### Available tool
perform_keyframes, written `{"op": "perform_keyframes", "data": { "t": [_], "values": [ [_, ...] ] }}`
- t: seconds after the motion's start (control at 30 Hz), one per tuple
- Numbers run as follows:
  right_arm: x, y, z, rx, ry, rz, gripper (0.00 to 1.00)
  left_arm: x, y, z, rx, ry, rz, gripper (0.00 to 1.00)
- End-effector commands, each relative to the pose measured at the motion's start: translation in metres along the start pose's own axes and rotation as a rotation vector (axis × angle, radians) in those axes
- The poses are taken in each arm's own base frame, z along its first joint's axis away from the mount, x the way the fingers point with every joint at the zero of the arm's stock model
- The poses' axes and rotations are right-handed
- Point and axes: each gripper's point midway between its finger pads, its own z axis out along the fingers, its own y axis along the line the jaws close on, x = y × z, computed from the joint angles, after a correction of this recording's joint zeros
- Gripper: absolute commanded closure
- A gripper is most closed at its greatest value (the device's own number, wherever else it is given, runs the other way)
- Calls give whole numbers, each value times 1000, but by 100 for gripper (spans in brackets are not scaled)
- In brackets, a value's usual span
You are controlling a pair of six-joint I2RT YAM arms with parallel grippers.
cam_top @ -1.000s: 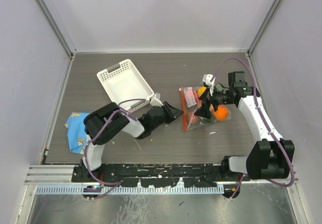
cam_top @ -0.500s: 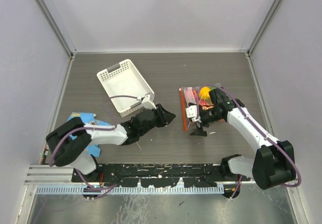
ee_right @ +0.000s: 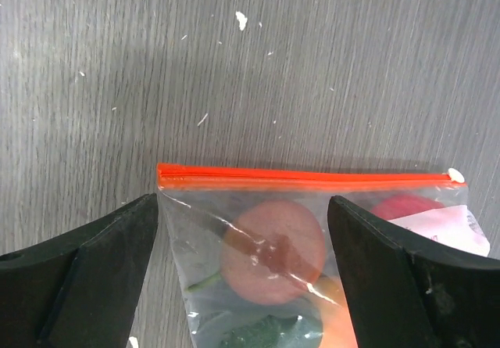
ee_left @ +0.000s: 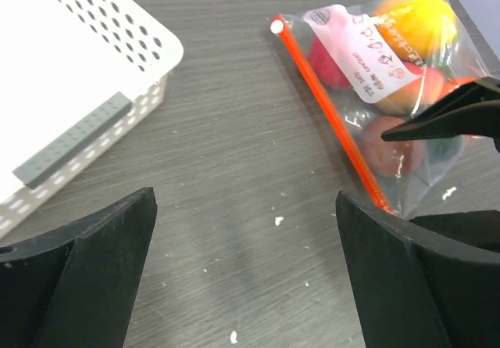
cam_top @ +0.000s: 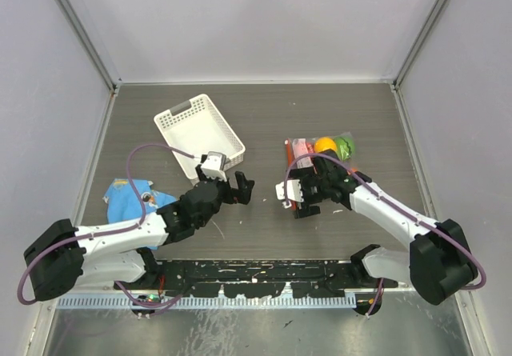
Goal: Open the zip-top bag and remove the fake food
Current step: Pick up the zipper food storage bag at the center of the board.
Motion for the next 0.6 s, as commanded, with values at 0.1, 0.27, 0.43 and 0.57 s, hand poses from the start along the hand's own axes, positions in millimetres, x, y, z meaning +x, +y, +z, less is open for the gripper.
{"op": "perform_keyframes", "data": {
  "t": [0.1, 0.27, 0.43, 0.57],
  "values": [
    [8, -25, 4, 160, 94, -83, 10, -29, 12, -6, -19, -154, 63, 2],
    [14, -26, 6, 181, 117, -68, 22, -28, 7, -2, 37, -157, 137, 2],
    [17, -26, 7, 181, 128, -70, 36, -32, 0, -1, 77, -178, 202, 2],
    [20, -29, 6, 203, 143, -69, 50, -26, -4, 1, 110, -177, 231, 2]
  ]
}}
